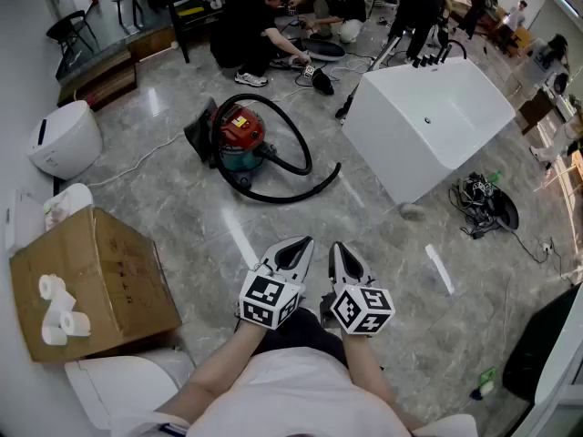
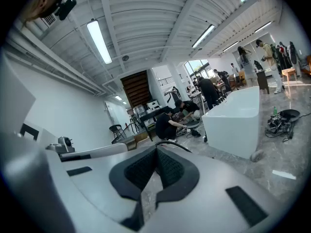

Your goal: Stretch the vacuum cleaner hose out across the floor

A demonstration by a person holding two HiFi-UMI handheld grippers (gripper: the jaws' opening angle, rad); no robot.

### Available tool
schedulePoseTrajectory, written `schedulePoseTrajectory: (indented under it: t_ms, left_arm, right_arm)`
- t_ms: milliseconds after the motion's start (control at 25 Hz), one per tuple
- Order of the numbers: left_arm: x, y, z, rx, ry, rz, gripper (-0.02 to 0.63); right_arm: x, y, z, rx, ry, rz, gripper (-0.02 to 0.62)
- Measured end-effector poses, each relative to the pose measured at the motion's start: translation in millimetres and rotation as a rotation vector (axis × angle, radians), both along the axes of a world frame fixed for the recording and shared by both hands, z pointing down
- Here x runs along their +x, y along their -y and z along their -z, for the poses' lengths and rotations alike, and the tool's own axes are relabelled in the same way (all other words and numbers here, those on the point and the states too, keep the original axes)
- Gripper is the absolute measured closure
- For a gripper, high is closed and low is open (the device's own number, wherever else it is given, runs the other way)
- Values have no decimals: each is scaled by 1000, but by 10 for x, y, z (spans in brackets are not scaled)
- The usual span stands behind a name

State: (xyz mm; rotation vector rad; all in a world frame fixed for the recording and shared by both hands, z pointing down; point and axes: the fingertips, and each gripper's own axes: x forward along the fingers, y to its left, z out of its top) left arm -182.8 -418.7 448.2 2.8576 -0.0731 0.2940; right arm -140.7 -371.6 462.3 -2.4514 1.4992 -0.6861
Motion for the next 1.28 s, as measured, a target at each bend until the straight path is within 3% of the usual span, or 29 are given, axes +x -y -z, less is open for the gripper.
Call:
schedulePoseTrajectory:
  t_ms: [600, 1280]
  left_arm:
    - [34, -39, -38, -18, -13, -18, 597]
    - [-118, 176, -283, -62, 20, -28, 597]
  right_arm:
    - [-52, 54, -34, 11, 2, 12, 580]
    - [-94, 71, -250, 27, 43, -53, 578]
